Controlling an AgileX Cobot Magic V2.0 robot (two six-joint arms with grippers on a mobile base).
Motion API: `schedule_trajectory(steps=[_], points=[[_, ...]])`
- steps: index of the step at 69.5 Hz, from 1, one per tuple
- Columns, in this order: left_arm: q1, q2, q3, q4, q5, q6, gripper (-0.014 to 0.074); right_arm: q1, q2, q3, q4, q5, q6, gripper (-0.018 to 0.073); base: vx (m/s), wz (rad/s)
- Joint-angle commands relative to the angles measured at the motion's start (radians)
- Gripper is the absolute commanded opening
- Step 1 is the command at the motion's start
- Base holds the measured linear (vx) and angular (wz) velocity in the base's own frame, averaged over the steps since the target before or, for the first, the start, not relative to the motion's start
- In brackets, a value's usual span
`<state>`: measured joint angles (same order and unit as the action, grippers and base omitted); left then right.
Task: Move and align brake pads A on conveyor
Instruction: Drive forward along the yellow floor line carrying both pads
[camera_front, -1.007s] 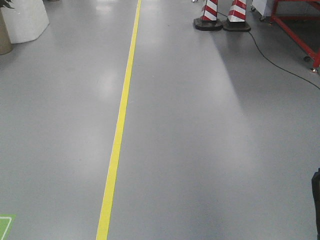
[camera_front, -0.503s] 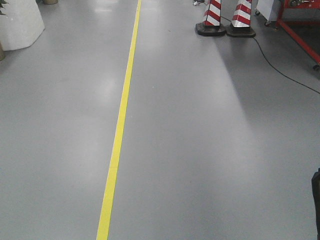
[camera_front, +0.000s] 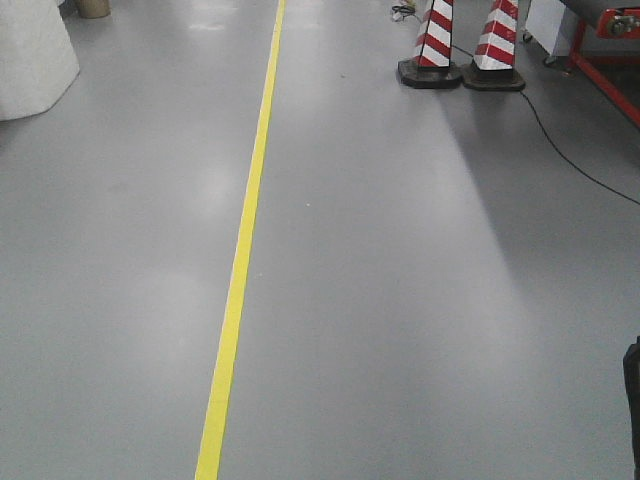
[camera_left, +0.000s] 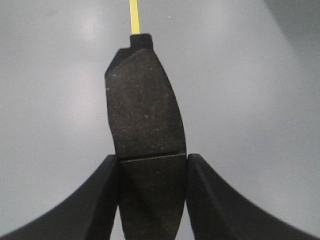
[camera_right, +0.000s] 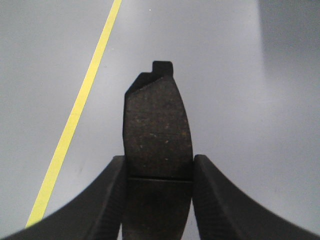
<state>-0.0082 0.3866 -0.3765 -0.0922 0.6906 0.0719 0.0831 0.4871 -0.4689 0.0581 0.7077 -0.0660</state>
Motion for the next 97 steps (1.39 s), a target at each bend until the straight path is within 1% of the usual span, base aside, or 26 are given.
schedule_trajectory(steps=[1,97], points=[[-0.006,0.007,-0.029,-0.012,-0.085,-0.007,0.0174,-0.005,0.001,-0.031,0.0,-0.084,-0.01,0.0188,0.48,0.01],[-0.006,0.007,-0.029,-0.012,-0.083,-0.007,0.0174,-0.005,0.001,-0.031,0.0,-0.083,-0.01,0.0188,0.54,0.01]])
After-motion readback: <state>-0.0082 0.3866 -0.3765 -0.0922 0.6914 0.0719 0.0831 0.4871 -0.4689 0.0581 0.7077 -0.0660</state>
